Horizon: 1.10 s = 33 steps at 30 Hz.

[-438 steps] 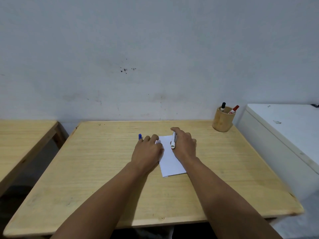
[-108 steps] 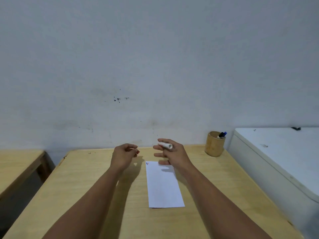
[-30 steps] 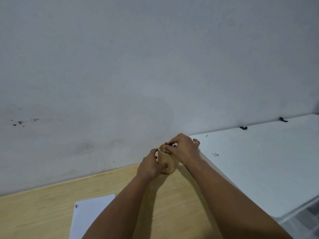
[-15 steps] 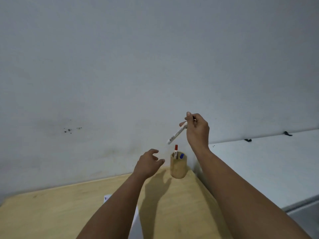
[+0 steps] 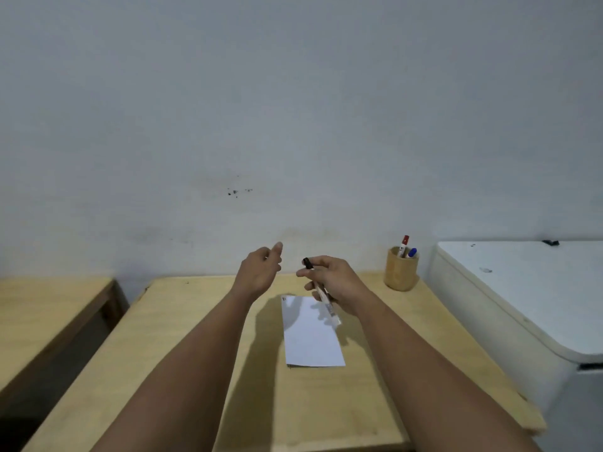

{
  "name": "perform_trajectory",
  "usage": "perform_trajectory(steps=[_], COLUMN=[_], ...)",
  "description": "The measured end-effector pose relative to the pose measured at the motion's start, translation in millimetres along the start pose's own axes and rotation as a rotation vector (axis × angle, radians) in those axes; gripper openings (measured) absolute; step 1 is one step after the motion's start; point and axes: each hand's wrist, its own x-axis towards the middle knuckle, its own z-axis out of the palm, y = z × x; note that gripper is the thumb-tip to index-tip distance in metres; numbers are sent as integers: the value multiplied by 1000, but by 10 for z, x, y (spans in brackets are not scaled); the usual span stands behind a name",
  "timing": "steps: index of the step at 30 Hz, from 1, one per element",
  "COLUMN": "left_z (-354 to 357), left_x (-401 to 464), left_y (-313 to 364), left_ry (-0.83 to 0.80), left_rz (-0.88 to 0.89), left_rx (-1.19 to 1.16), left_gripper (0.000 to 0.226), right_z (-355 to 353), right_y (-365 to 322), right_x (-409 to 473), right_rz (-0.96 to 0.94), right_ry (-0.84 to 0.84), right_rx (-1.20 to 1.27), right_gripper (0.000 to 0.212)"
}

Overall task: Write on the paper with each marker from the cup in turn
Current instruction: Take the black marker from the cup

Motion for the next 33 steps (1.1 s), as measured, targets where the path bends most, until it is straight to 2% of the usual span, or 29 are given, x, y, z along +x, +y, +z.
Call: perform_trajectory(steps=[6,13,15,21,25,27,30,33], left_z=[-401,-360,-311,-132,-352,-492,-386,-67], left_x=[-18,45,129,502,797,855,852,770], left_y=[-97,-192,-244,-386,-562,-664,-867,-1055], left_ry=[-25,-145,-164,-134,84,84,-6,-102], left_rz=[-44,67,78,93,15,36,145,245], left_rx=[-7,88,131,250,192,434,889,1108], left_gripper=[66,72,67,63,63,63,63,53], right_z=[432,538,528,477,317,222,119,18], right_y=[-74,-41,25,231,430,573,613,549], right_x=[56,239,300,619,814,886,984,1044], right_rz=[-14,-1,6,-82,-75,-51,-4,29], right_ry=[-153,-250,-252,-183,-132,-56,113,154], right_rx=[-34,51,50,43,-157,-74,207,503], right_gripper=[23,17,15,18,19,19,18,8])
